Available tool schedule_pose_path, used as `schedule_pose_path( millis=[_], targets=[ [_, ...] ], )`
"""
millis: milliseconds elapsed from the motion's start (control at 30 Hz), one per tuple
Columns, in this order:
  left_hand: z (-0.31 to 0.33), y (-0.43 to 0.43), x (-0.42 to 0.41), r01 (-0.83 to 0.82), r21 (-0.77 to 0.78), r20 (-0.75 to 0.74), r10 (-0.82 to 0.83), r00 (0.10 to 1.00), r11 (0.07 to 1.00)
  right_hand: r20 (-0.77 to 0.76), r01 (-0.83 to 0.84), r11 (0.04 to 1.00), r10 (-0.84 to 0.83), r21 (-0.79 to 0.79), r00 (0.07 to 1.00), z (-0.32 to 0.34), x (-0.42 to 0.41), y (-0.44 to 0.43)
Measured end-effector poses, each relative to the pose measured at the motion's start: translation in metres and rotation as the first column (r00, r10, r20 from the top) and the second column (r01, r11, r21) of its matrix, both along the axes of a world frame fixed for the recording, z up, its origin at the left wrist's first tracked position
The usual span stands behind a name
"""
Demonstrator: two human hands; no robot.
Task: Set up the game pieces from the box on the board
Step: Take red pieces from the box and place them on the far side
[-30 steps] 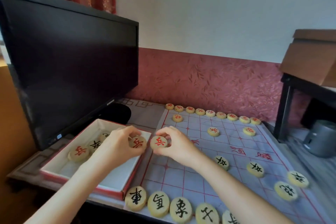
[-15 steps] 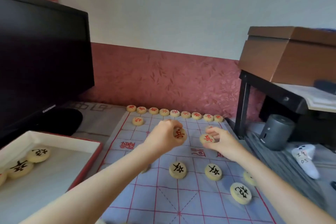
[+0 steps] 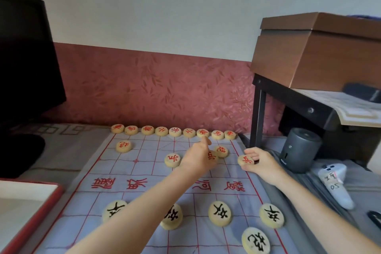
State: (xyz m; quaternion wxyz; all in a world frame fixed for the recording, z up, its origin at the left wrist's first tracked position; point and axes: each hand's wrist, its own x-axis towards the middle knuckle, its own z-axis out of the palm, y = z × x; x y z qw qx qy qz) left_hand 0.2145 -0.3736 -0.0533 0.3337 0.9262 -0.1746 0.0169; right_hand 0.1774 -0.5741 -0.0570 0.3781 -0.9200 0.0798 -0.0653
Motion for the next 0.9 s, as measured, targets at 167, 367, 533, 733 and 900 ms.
schedule_pose_path(
  millis=[167, 367, 533, 733, 900],
  targets=[
    [-0.008, -0.002, 0.007, 0.009, 0.026, -0.006, -0.009, 1.0, 1.0, 0.001, -0.025, 0.999, 0.025, -0.027, 1.0, -0.009, 0.005, 0.001],
    [-0.022, -0.004, 0.009, 0.022, 0.056, 0.051, -0.025, 0.998, 0.998, 0.015, -0.03, 0.996, 0.031, -0.082, 0.999, -0.017, 0.003, 0.001],
    [-0.024, -0.003, 0.005, 0.035, 0.056, 0.081, -0.039, 0.996, 0.998, 0.001, -0.024, 0.992, 0.024, -0.123, 1.0, -0.015, -0.004, 0.005],
    [-0.009, 0.018, -0.009, 0.011, -0.037, 0.17, -0.005, 0.985, 0.999, 0.114, -0.035, 0.985, 0.055, -0.168, 0.992, 0.004, -0.012, 0.028],
    [0.009, 0.069, -0.032, 0.007, -0.108, 0.166, 0.012, 0.986, 0.994, 0.141, -0.149, 0.971, 0.177, -0.188, 0.974, 0.025, -0.025, 0.079]
  ],
)
